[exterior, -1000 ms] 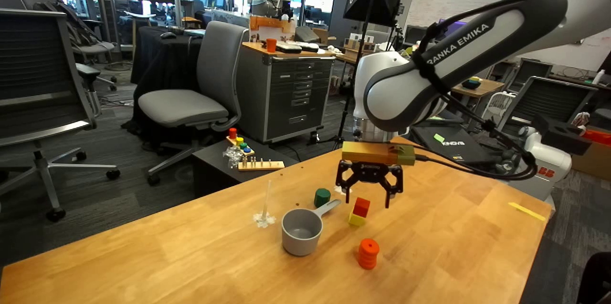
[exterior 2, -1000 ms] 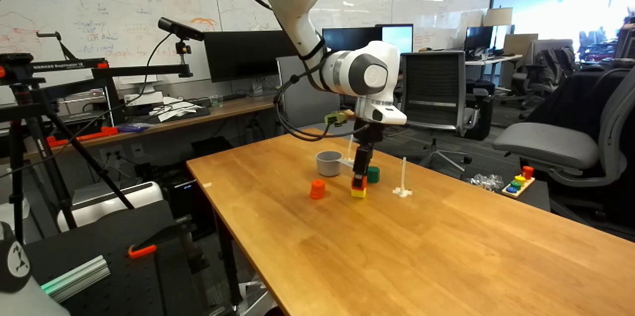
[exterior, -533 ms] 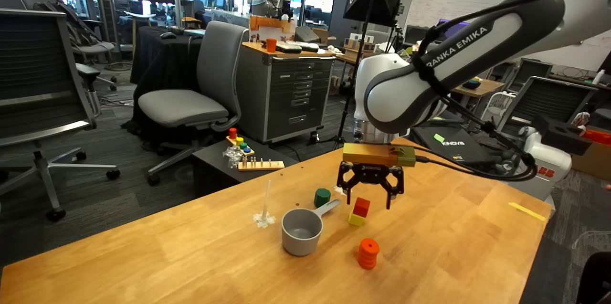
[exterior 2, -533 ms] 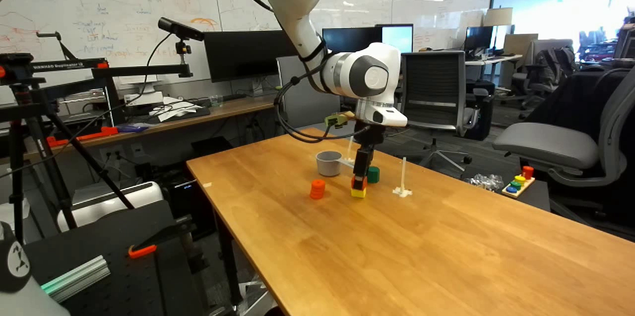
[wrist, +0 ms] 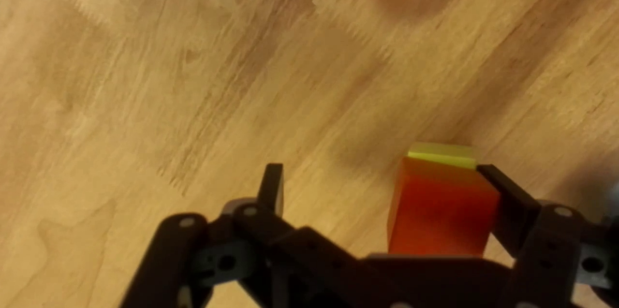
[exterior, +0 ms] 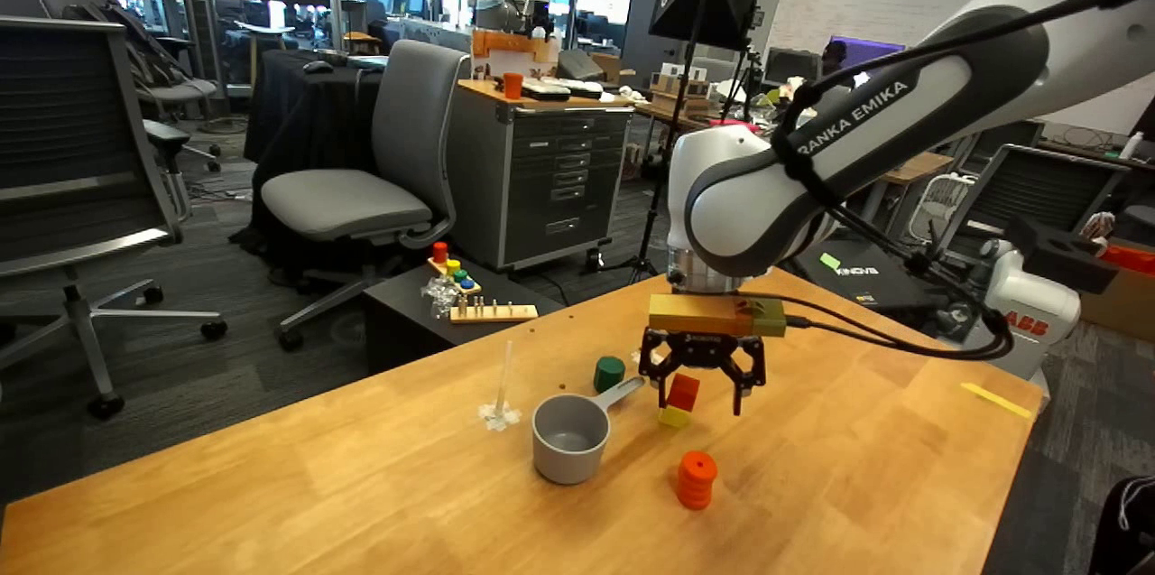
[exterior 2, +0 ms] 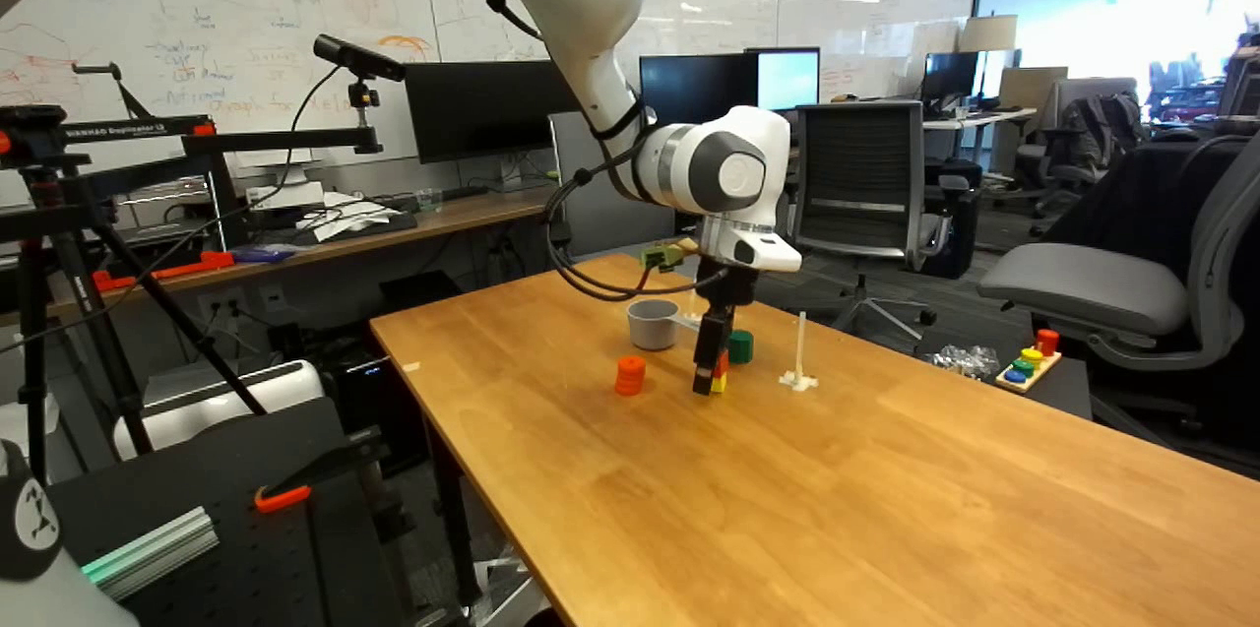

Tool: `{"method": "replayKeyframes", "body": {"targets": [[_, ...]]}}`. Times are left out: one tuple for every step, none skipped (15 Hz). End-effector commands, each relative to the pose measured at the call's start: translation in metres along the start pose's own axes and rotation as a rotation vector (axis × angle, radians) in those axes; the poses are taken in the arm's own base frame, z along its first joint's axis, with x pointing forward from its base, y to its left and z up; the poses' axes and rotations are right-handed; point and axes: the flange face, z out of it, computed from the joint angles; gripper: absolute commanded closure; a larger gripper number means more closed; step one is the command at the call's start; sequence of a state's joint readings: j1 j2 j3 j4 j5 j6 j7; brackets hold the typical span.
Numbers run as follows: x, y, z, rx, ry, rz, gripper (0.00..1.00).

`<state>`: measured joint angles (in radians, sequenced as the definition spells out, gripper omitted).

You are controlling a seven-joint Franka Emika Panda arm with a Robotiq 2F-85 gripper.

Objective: Put the orange block on the yellow block then put both blocks in the gray pot, then put the green block in the gray pot

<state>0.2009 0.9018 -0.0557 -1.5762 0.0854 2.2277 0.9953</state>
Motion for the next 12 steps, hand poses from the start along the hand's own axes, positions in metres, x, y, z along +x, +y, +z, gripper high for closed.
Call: {"method": "replayKeyframes", "body": {"targets": [[-0.0019, -0.0079, 0.0064, 0.008, 0.008, -0.044, 0.0], [-0.0015, -0.0082, 0.0085, 0.004, 0.013, -0.061, 0.0], [-0.0007, -0.0086, 0.0102, 0.007, 0.025, -0.072, 0.25], [0.0005, -0.009, 0.0107, 0.013, 0.032, -0.085, 0.28], [0.0013, -0.0091, 0.0113, 0.018, 0.034, -0.093, 0.34], [0.0018, -0.0097, 0.0113, 0.026, 0.041, -0.103, 0.44], [0.002, -0.0105, 0.01, 0.03, 0.048, -0.112, 0.51], [0.0026, -0.0111, 0.0088, 0.035, 0.052, -0.12, 0.58], [0.0031, -0.0117, 0.0078, 0.039, 0.057, -0.126, 0.67], [0.0036, -0.0121, 0.007, 0.043, 0.06, -0.133, 0.73], [0.004, -0.0121, 0.0068, 0.046, 0.063, -0.137, 0.82], [0.0047, -0.0122, 0.0067, 0.048, 0.065, -0.141, 0.88]]}}
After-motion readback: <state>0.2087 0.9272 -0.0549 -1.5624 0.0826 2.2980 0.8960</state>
